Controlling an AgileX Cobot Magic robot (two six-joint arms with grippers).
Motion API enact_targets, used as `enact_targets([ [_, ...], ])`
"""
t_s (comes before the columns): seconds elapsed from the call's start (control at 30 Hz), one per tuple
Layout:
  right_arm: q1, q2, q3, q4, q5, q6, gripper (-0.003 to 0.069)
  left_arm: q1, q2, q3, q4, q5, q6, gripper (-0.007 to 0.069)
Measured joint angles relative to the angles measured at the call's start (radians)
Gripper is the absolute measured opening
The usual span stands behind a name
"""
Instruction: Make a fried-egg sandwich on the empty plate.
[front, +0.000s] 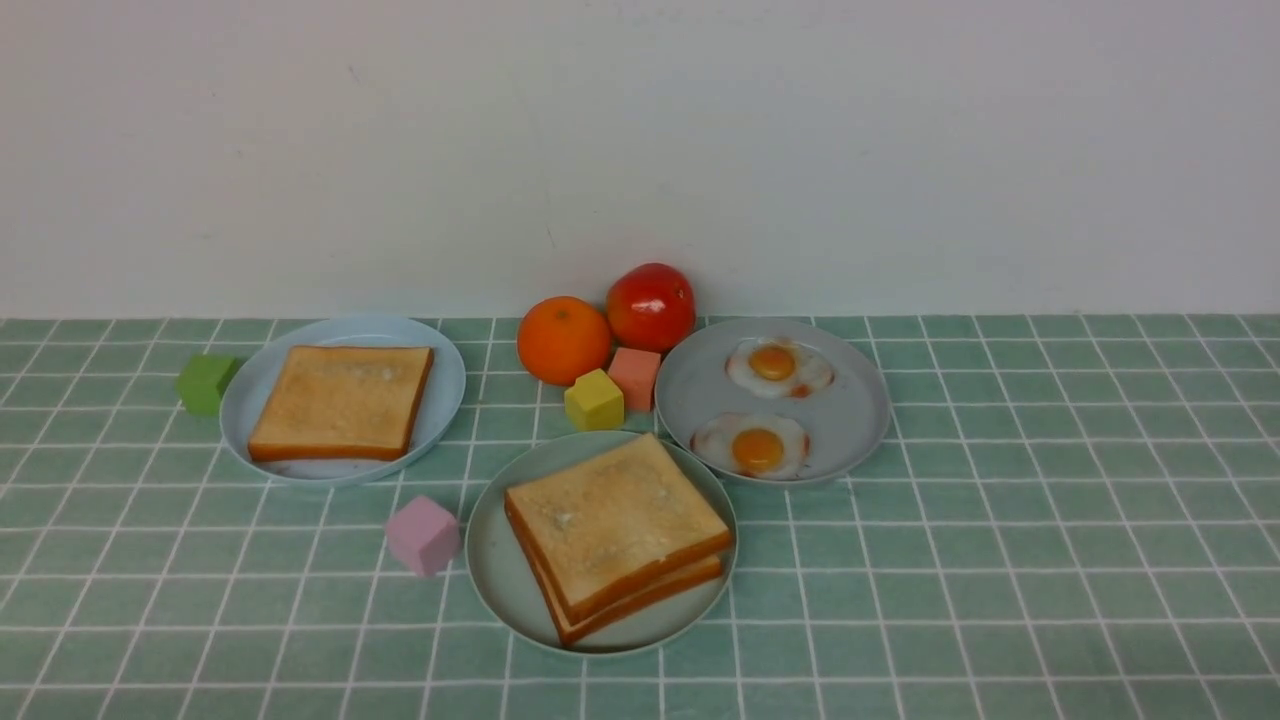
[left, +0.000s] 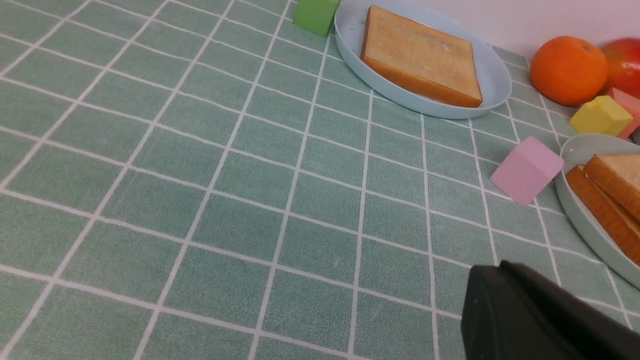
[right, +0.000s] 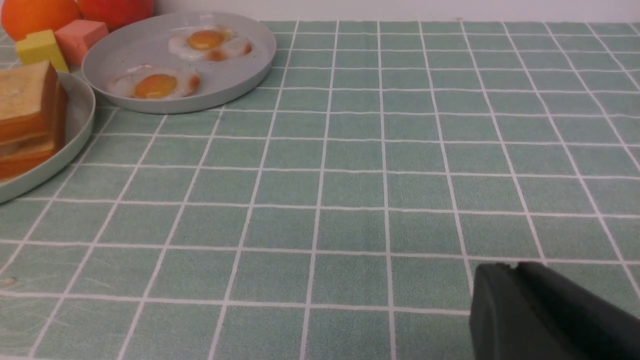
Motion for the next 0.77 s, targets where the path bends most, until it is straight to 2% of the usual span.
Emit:
enact_targets([
  [0.77,0.0,0.0,0.0,0.001,0.001,0.0,0.0095,0.0,0.0,0.0,0.0,0.0,0.0,0.0005],
])
